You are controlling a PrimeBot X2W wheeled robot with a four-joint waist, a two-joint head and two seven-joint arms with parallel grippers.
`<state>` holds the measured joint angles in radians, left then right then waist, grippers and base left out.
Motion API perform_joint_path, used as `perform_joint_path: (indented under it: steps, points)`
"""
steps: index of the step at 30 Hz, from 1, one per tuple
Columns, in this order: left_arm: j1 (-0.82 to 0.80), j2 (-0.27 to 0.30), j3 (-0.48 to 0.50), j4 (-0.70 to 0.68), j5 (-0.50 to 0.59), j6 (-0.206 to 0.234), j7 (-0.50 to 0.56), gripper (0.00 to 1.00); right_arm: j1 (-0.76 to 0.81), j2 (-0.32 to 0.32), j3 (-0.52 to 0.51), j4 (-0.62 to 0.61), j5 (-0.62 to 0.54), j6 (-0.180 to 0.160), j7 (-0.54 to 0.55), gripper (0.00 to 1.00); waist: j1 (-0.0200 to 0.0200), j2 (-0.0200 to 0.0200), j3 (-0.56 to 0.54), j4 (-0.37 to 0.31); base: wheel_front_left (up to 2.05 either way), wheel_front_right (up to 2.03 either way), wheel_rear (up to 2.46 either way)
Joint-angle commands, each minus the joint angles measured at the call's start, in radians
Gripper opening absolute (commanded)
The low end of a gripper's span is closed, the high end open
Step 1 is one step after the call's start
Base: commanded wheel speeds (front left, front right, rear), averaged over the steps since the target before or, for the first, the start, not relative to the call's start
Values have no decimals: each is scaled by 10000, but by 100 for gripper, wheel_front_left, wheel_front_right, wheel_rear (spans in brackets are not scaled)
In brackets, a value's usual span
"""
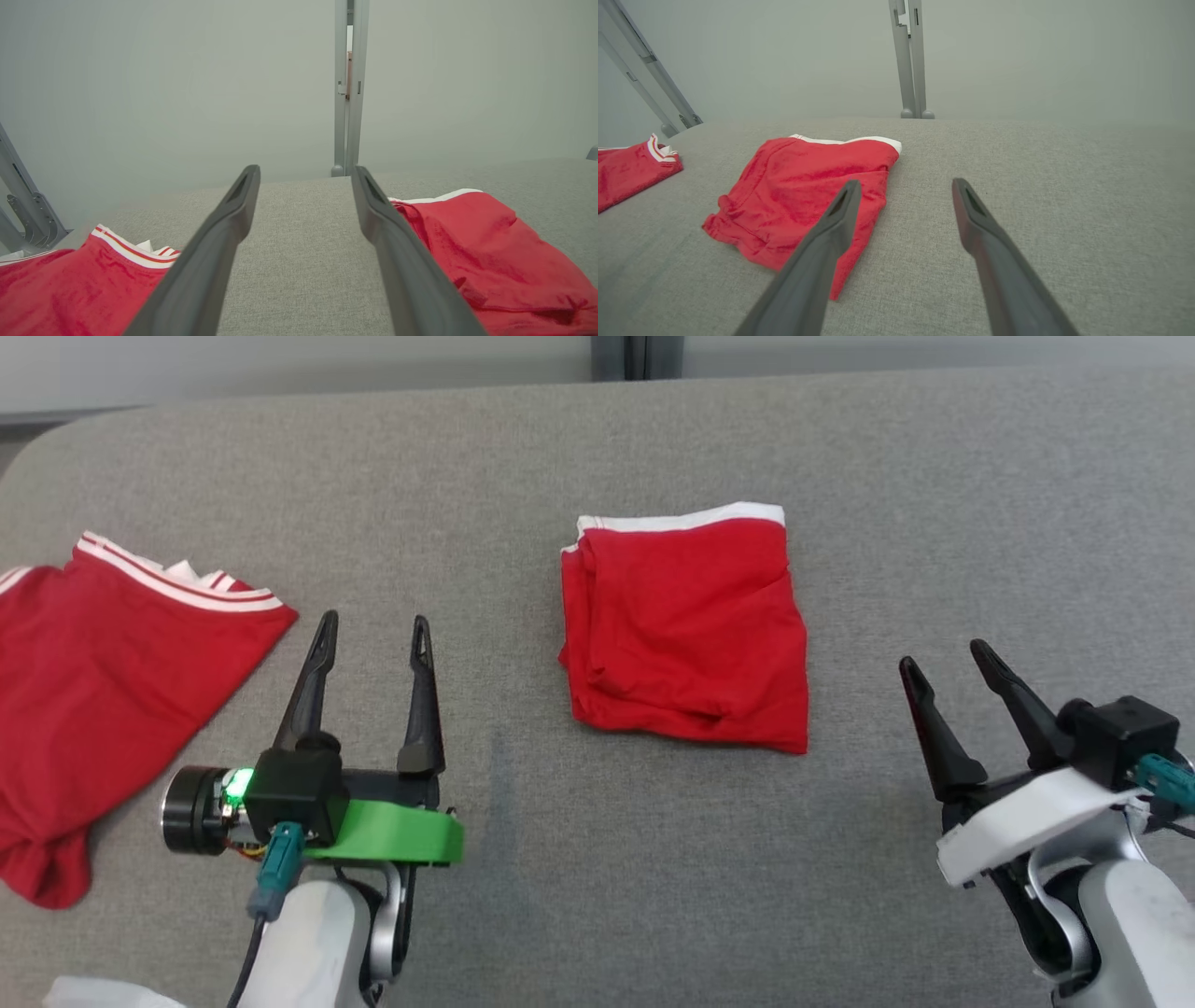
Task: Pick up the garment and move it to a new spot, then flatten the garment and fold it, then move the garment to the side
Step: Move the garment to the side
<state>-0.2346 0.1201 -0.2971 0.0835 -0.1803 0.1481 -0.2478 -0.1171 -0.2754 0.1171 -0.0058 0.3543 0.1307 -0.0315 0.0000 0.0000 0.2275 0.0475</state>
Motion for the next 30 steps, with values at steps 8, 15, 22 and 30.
perform_joint_path:
  steps: [8,15,22,30]
  points:
    - [-1004,-331,-203,236,118,-97,-184,100,-2069,-285,1429,2550,705,0,-473,100,0,0,1702,1106,0,0,0]
    - [-1105,-415,-81,85,231,-49,-183,100,-3533,-112,2315,4545,1245,0,-629,100,0,0,1854,1090,0,0,0]
    - [-1135,-464,17,36,356,-135,-184,100,-3912,-40,3189,5513,1811,1,-555,0,0,0,1807,914,0,0,0]
    - [-1031,-307,72,-302,560,-200,-174,100,-4215,-841,4201,5065,2219,-11,-1334,0,0,0,1810,-157,0,0,0]
